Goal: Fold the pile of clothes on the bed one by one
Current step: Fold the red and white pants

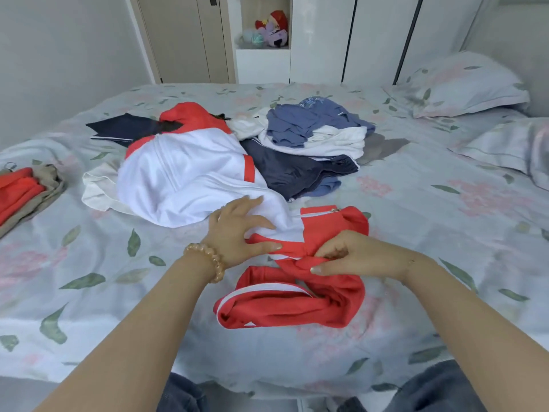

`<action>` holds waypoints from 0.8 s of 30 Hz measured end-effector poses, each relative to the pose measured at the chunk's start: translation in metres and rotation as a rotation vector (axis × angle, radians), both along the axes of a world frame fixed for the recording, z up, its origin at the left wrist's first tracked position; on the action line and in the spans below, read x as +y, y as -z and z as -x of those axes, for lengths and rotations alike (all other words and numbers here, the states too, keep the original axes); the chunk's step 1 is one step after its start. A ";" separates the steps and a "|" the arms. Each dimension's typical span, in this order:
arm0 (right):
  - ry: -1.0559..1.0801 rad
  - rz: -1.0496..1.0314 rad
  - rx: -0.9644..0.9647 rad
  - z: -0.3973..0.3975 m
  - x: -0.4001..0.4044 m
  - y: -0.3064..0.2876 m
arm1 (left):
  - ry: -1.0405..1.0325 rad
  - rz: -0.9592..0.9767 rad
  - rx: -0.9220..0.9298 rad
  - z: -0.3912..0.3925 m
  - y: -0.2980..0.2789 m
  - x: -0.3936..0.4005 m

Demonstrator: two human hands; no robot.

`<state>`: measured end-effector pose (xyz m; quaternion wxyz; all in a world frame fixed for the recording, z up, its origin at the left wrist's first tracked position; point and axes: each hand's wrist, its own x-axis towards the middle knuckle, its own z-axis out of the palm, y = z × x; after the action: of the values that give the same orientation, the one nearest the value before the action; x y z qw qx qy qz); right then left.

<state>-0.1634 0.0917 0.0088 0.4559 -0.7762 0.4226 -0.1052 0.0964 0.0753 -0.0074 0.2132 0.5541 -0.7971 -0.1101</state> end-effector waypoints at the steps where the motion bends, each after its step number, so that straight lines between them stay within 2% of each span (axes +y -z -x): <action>1: 0.059 -0.007 -0.044 0.004 -0.001 -0.004 | 0.023 -0.001 -0.036 0.005 0.002 -0.001; 3: 0.234 0.045 -0.155 0.011 -0.008 -0.010 | 0.058 0.006 -0.052 0.012 0.007 -0.001; 5: 0.437 0.186 -0.237 0.018 -0.021 -0.007 | 0.094 0.019 -0.076 0.018 0.011 0.001; 8: 0.686 0.381 -0.137 0.029 -0.042 0.011 | 0.138 0.072 -0.056 0.026 0.013 -0.001; 10: 0.774 0.387 -0.117 0.034 -0.051 0.022 | 0.148 0.103 0.075 0.029 0.013 -0.003; 12: 0.822 0.417 -0.134 0.036 -0.055 0.026 | 0.063 0.006 0.360 0.032 0.007 0.001; 15: 0.844 0.388 -0.237 0.031 -0.055 0.024 | -0.177 -0.162 0.747 0.025 -0.005 -0.001; 17: 0.812 0.175 -0.366 0.024 -0.053 0.021 | -0.289 -0.275 0.970 0.015 -0.013 -0.006; 20: 0.699 -0.157 -0.555 0.006 -0.049 0.013 | -0.338 -0.438 1.298 0.005 -0.025 -0.008; 22: 0.581 -0.213 -0.653 -0.009 -0.045 0.008 | -0.324 -0.483 1.404 -0.001 -0.031 -0.007; 24: 0.473 -0.204 -0.696 -0.025 -0.043 0.006 | -0.316 -0.487 1.427 -0.006 -0.037 -0.003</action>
<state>-0.1383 0.0483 0.0028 0.6088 -0.5272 0.4183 -0.4201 0.1027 0.0719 0.0299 0.5611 0.4873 -0.3312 -0.5814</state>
